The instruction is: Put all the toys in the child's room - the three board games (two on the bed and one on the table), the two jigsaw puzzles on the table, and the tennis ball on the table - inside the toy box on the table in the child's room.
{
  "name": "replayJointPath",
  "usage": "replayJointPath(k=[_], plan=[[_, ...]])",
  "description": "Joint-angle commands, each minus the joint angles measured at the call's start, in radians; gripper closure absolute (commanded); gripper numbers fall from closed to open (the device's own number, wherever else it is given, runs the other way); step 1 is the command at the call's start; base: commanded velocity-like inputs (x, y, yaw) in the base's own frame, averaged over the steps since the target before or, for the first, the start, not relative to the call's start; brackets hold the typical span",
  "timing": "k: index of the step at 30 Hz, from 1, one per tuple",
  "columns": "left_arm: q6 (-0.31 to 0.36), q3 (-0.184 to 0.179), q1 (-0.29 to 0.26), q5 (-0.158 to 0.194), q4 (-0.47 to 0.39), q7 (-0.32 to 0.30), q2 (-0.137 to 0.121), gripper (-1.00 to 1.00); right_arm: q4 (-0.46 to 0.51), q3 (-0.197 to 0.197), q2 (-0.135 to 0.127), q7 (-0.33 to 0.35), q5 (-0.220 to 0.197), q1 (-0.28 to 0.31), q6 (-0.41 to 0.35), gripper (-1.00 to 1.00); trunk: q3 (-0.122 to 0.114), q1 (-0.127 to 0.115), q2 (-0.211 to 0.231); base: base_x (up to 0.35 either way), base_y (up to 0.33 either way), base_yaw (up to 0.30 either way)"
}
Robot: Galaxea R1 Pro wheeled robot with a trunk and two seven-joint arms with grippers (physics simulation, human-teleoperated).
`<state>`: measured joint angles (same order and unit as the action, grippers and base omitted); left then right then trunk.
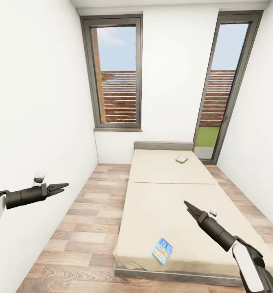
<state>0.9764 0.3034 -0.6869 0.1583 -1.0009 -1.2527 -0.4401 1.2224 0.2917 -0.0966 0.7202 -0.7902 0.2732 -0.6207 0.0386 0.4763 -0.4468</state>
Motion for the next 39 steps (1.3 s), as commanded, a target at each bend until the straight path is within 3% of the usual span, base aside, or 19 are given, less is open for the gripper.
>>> replayJointPath(k=[1,5,11,39], plan=[[0.013,0.0,-0.001,0.003,0.0,-0.001,0.0,-1.0,-0.017,0.007,0.0,-0.002,-0.007,0.001,-0.008,-1.0,0.002,0.001,-0.002,0.0,0.0,0.0],[0.031,-0.001,-0.001,0.003,0.001,-0.001,0.0,-1.0,-0.073,0.029,0.0,-0.008,-0.007,0.0,-0.007,-1.0,0.002,0.001,-0.002,0.0,0.0,0.0],[0.041,-0.001,-0.001,0.003,0.001,-0.001,0.0,-1.0,-0.094,0.05,0.0,-0.005,-0.008,0.0,-0.009,-1.0,0.021,0.024,-0.044,0.0,0.0,0.0],[0.06,-0.001,-0.002,0.003,0.001,0.002,0.0,-1.0,-0.111,0.079,0.001,-0.017,-0.012,0.0,-0.007,-1.0,0.109,0.131,-0.24,0.0,0.0,0.0]])
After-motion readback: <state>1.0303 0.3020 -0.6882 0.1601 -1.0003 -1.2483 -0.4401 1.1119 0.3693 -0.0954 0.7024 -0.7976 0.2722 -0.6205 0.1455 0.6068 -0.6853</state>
